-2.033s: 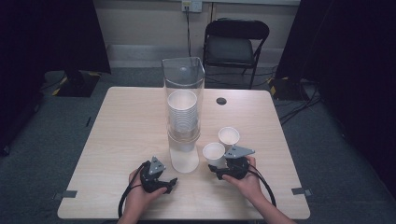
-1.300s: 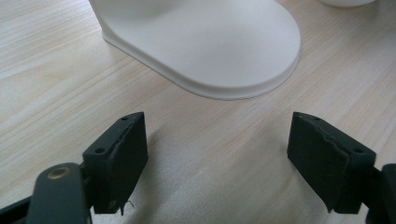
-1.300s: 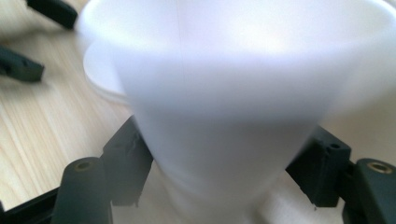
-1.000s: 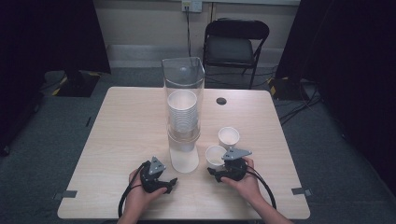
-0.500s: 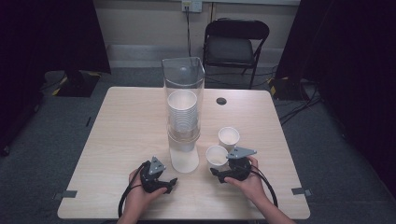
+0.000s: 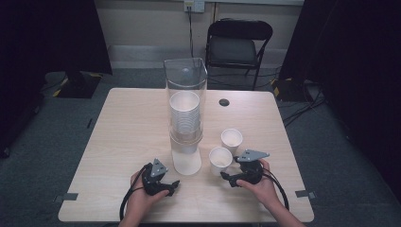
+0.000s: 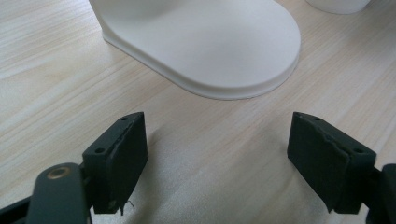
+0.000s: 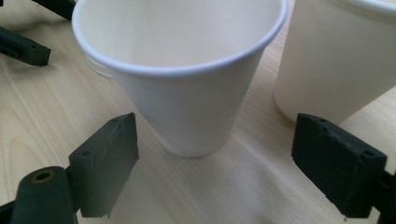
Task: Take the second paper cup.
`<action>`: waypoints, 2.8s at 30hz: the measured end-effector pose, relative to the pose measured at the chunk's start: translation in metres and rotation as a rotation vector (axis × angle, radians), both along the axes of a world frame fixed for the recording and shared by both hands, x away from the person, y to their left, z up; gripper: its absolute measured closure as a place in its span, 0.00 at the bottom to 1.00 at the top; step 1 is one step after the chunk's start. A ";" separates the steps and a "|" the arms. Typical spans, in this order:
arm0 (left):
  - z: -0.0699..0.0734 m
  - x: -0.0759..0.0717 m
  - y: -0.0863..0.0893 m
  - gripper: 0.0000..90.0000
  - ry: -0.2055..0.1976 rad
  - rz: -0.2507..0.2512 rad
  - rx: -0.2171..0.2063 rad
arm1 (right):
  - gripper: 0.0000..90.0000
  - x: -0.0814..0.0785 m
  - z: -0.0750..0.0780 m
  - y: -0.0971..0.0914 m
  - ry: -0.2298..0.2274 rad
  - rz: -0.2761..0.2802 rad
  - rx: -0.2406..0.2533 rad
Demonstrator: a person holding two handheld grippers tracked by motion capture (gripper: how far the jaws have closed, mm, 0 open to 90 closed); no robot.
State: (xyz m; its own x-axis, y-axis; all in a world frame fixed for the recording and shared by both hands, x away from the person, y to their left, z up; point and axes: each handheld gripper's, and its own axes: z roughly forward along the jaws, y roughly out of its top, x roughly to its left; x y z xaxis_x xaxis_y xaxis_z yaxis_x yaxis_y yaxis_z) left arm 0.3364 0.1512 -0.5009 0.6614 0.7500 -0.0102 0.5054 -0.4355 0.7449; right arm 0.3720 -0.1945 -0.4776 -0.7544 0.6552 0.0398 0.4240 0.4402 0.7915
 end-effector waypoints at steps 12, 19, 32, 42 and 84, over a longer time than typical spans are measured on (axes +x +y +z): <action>0.000 0.000 0.000 0.22 0.001 -0.003 0.004 | 0.16 -0.003 -0.001 -0.022 0.020 -0.031 0.008; 0.000 0.000 0.000 0.22 0.001 -0.002 0.004 | 0.16 -0.005 0.000 -0.031 0.028 -0.033 0.009; 0.000 0.000 0.000 0.22 0.000 -0.001 0.002 | 0.16 -0.011 0.001 -0.048 0.020 -0.031 -0.001; 0.000 0.000 0.000 0.22 0.001 -0.002 0.004 | 0.16 -0.016 -0.005 -0.068 0.043 -0.061 0.006; 0.000 0.000 0.000 0.22 0.001 -0.003 0.005 | 0.16 -0.033 -0.012 -0.112 0.068 -0.074 -0.019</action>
